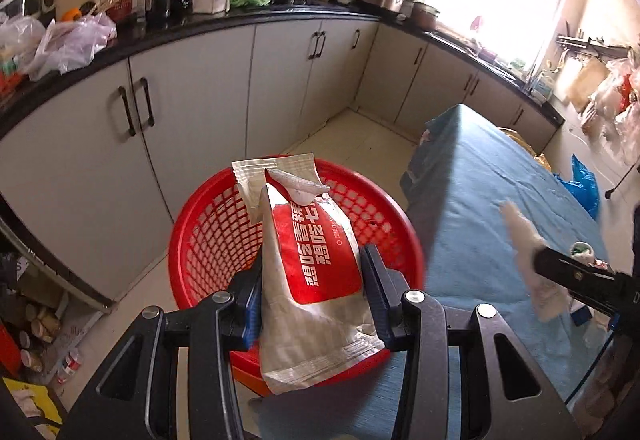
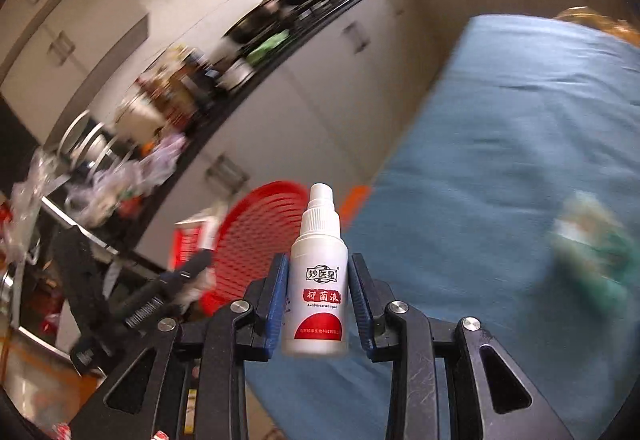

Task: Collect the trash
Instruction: 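Carry both items to the red basket and open both tools to drop them, then grasp the green wipes pack with left tool while right grasps yellow tape roll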

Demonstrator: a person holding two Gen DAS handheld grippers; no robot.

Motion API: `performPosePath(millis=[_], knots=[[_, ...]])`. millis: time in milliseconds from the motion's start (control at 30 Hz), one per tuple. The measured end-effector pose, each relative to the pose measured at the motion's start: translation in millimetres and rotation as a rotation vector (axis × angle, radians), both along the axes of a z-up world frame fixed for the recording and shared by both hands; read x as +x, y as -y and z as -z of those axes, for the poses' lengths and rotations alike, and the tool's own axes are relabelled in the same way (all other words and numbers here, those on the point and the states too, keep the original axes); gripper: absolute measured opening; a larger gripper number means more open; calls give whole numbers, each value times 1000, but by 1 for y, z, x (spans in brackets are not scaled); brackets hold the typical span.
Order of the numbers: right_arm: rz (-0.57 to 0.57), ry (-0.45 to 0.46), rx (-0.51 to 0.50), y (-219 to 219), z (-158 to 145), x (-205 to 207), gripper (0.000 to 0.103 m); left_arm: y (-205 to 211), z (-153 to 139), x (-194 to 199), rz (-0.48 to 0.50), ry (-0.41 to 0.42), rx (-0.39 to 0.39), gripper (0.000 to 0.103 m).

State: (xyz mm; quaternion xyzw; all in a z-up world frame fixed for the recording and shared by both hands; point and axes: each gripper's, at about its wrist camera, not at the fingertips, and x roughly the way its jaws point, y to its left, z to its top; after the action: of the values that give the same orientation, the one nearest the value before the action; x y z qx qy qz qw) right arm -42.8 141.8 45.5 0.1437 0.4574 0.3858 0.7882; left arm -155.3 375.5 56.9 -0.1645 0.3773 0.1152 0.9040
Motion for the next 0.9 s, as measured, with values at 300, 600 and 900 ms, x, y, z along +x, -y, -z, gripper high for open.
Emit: performPosePath(millis=[300, 600, 900], knots=[[-66, -72, -17, -71, 33, 15, 42, -24, 8, -5, -33, 4, -40, 49], [48, 52, -71, -14, 6, 4, 59, -11, 2, -10, -6, 14, -85, 63], [253, 154, -106, 83, -3, -22, 73, 50, -19, -5, 124, 41, -93, 70]])
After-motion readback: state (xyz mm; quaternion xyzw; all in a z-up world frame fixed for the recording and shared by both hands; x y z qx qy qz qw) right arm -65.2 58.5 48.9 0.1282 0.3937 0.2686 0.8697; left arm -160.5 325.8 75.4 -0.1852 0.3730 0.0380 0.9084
